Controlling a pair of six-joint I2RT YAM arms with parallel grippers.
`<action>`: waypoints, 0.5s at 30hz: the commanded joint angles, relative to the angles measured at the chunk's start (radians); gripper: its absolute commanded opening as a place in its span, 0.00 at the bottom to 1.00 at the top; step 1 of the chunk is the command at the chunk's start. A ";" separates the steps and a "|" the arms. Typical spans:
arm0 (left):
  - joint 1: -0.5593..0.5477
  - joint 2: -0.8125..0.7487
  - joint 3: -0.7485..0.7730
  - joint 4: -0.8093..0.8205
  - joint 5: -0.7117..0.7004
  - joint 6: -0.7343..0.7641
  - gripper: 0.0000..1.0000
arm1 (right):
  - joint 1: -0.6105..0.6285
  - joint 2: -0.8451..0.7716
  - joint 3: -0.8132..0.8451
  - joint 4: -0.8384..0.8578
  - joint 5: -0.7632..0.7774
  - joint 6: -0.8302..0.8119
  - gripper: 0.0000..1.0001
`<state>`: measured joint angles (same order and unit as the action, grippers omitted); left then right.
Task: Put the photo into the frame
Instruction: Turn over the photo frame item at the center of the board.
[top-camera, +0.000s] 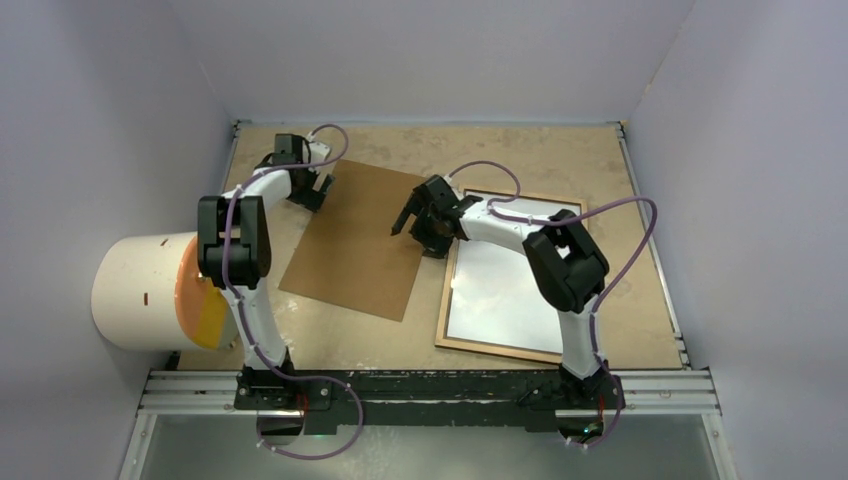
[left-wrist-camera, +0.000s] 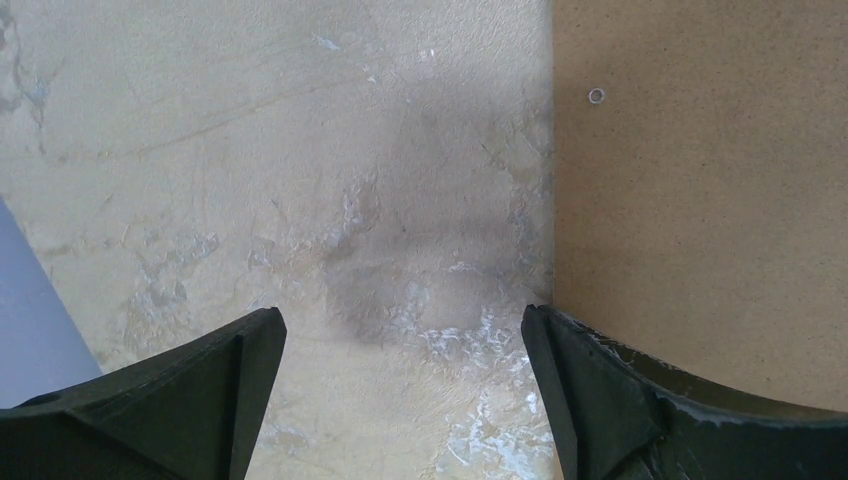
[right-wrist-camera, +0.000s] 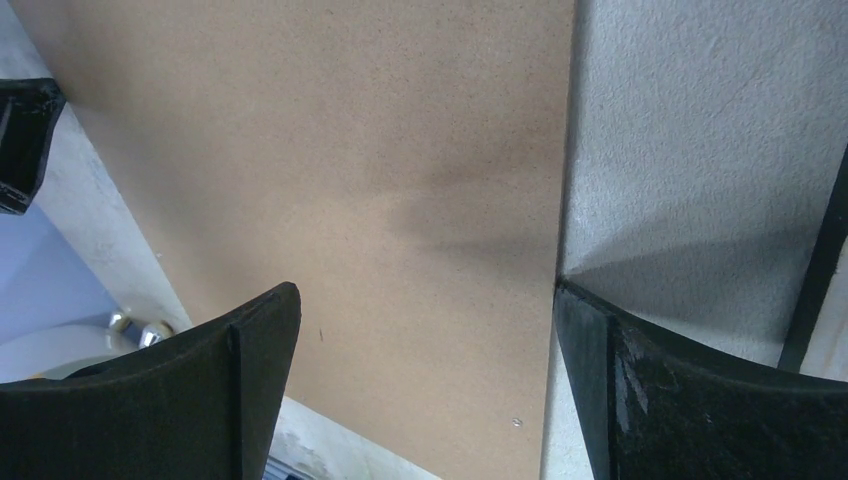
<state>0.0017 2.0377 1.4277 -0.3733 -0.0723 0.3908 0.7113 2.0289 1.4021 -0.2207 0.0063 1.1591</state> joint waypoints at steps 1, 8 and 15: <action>-0.055 0.049 -0.087 -0.187 0.162 0.026 1.00 | -0.003 0.076 -0.018 0.019 -0.025 0.042 0.99; -0.081 0.061 -0.090 -0.210 0.220 0.043 1.00 | -0.035 -0.002 -0.096 0.207 -0.145 0.100 0.97; -0.106 0.049 -0.088 -0.228 0.257 0.056 1.00 | -0.047 -0.128 -0.114 0.460 -0.300 0.099 0.95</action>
<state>-0.0120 2.0300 1.4097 -0.3573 -0.0444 0.4667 0.6498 1.9858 1.2892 -0.0639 -0.1532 1.2213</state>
